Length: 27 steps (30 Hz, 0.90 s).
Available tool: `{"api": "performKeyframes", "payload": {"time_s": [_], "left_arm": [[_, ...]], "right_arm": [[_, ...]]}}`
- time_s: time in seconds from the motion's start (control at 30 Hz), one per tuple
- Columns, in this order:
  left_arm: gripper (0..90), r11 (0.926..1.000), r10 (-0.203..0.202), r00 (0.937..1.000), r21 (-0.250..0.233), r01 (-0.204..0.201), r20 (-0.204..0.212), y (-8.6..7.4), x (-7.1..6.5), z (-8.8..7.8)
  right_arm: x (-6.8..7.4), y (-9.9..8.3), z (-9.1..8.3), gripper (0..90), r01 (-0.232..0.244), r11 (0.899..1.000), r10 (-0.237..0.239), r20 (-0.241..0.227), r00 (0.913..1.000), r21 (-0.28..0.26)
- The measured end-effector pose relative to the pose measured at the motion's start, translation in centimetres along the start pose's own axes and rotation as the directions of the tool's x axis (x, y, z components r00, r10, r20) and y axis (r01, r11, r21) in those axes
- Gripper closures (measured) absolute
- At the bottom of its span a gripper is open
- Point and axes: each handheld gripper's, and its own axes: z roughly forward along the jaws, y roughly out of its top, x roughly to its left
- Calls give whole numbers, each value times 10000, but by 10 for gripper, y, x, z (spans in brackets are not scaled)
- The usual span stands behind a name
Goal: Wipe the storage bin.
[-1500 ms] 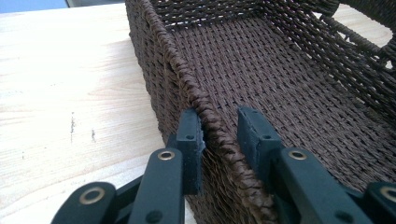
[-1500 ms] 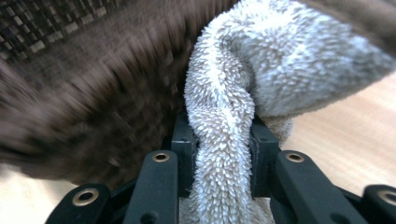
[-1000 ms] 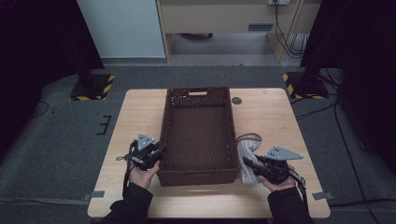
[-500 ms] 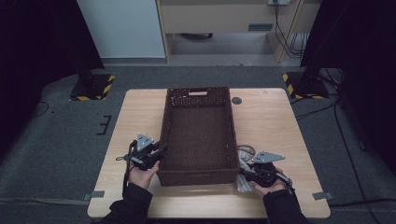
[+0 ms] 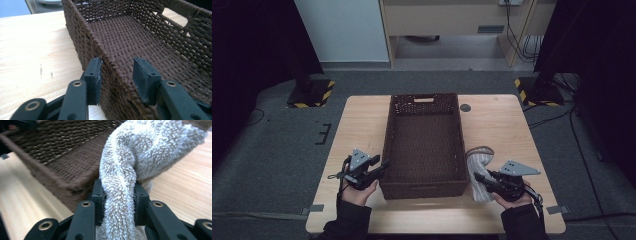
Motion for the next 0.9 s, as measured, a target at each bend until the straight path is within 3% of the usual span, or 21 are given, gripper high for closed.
{"api": "performKeyframes", "payload": {"time_s": [0.13,0.23,0.63,0.73,0.83,0.9], "left_arm": [[613,9998,174,9998,119,-174,-60,-2,-4,1],[622,9999,-25,10000,127,26,-45,-2,-4,1],[626,9999,82,9995,76,-80,-291,-2,-6,3],[621,9999,58,9997,87,-56,-247,-3,-5,4],[619,9999,85,9997,83,-83,-227,-3,-5,3],[618,9999,106,9997,94,-103,-237,-2,-5,3]], "right_arm": [[5,-5,7,704,222,9984,-219,-65,9997,526],[6,-9,14,704,167,9961,-154,-153,9998,870],[6,-23,38,705,164,9744,-153,-67,9999,2243],[6,-19,33,704,222,9787,-233,33,9997,2042],[3,-11,14,704,-2,9937,-13,134,9999,1121],[5,-6,2,705,-84,9984,81,66,9999,562]]}}
